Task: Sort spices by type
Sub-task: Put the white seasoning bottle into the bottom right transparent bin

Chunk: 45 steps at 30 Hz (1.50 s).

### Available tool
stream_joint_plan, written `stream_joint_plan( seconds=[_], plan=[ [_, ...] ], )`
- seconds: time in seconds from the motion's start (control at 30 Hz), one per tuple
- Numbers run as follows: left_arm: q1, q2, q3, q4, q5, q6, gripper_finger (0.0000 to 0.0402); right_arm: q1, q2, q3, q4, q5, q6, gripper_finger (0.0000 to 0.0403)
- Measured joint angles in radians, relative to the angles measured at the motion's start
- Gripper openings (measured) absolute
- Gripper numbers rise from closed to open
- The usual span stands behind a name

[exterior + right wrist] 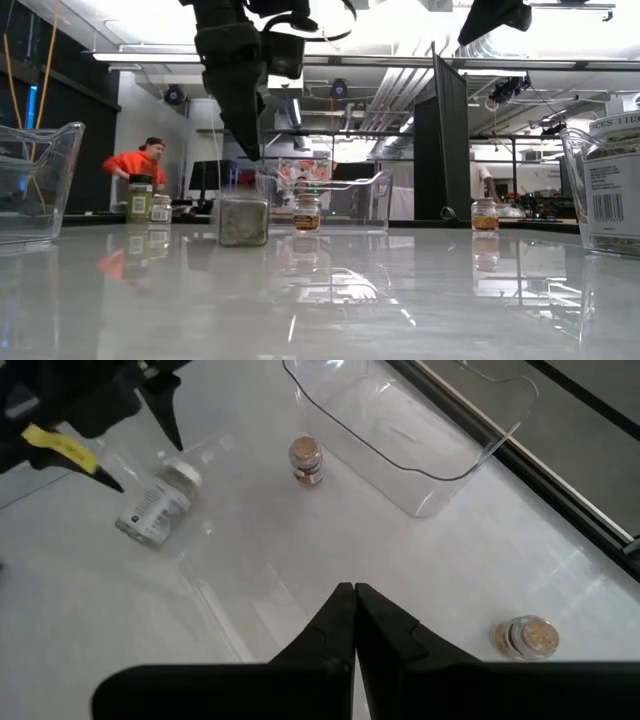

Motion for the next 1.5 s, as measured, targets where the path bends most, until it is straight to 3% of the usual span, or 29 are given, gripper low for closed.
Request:
stream_joint_plan(
  seconds=[0.33, 0.57, 0.73, 0.93, 1.17, 1.5],
  plan=[
    [0.002, -0.013, 0.0, -0.025, -0.007, 0.047, 0.0335, 0.0, 0.0, 0.0, 0.0, 0.0, 0.0, 0.0],
    [-0.05, -0.022, -0.01, -0.046, 0.025, 0.383, 0.0335, 0.0, 0.0, -0.001, 0.001, -0.001, 0.0, 0.0],
    [-0.07, -0.022, -0.069, -0.027, -0.016, 0.571, 0.0335, 0.0, 0.0, -0.001, 0.006, -0.015, 0.032, 0.0],
    [-0.048, -0.022, -0.14, 0.016, -0.006, 0.58, 0.0335, 0.0, 0.0, -0.001, 0.015, -0.02, 0.073, 0.0],
    [-0.035, -0.022, -0.232, 0.18, -0.008, 0.716, 0.0335, 0.0, 0.0, -0.001, 0.058, -0.02, 0.098, 0.0],
    [-0.018, 0.009, -0.243, 0.238, 0.026, 0.842, 0.0335, 0.0, 0.0, -0.001, 0.136, -0.019, 0.143, 0.0]
  ],
)
